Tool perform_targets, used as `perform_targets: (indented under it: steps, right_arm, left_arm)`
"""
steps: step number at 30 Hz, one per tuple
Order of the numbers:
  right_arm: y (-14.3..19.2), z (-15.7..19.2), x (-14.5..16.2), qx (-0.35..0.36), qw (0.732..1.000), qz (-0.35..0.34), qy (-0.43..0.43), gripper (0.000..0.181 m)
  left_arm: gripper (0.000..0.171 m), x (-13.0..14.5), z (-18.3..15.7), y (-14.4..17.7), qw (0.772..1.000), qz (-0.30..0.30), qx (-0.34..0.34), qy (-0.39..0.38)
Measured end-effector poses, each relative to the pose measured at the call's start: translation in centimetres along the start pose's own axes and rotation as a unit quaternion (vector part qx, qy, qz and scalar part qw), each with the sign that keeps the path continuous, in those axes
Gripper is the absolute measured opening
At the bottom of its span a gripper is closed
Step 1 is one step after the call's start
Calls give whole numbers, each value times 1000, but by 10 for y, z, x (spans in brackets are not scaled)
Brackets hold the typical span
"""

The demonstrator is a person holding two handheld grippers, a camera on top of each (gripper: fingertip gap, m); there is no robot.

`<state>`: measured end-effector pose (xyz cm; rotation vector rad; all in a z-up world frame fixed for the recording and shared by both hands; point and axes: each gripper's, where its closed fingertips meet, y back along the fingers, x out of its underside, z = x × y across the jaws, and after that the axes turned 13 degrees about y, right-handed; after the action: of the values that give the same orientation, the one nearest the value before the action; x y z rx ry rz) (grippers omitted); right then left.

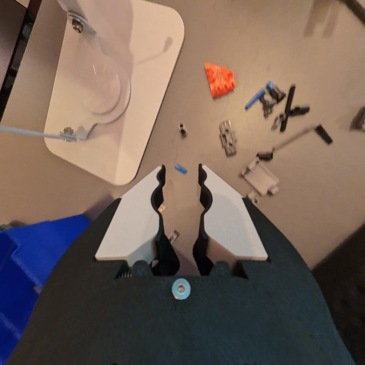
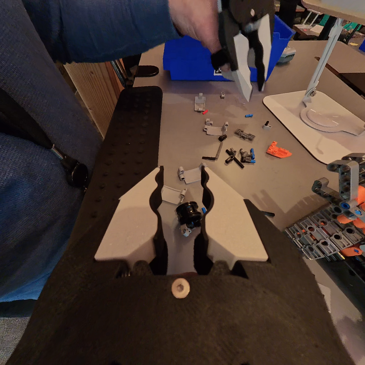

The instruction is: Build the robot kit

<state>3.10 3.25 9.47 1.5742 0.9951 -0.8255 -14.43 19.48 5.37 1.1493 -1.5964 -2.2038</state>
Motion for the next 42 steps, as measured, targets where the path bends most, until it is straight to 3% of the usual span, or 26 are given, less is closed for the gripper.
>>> perform_targets:
  steps: [3, 9, 16, 19, 24, 29, 34, 37, 39, 42]
  right_arm:
    - [3, 0, -1, 1, 1000, -7, 2, 36]
    - [5, 1, -2, -1, 1000, -15, 4, 36]
    - [6, 4, -4, -9, 1000, -25, 6, 36]
    - [4, 5, -3, -11, 1000, -17, 11, 36]
    - [6, 8, -3, -13, 1000, -22, 11, 36]
    - [5, 11, -6, -15, 999, -22, 22, 36]
    - [8, 11, -6, -11, 999, -25, 22, 36]
    - [9, 10, -7, -8, 999, -27, 20, 36]
    - [8, 10, -6, -8, 999, -26, 21, 36]
    - [7, 10, -5, -8, 999, -24, 20, 36]
  left_arm:
    - [33, -20, -10, -22, 998, -28, 34, 50]
    - [27, -20, -10, -52, 997, -6, 31, 72]
    - [34, -21, -9, -27, 995, -14, 56, 78]
    - [34, -7, -16, -30, 995, 31, 67, 65]
    - [33, 38, 14, 13, 989, 142, 26, -26]
    - [34, 86, 30, 19, 949, 285, 14, -130]
    - [32, 108, 33, 18, 924, 343, 18, -166]
    - [31, 94, 27, 11, 939, 307, 33, -152]
    - [32, 64, 20, 1, 960, 238, 27, -148]
    - [30, 16, 6, -13, 988, 128, 32, -83]
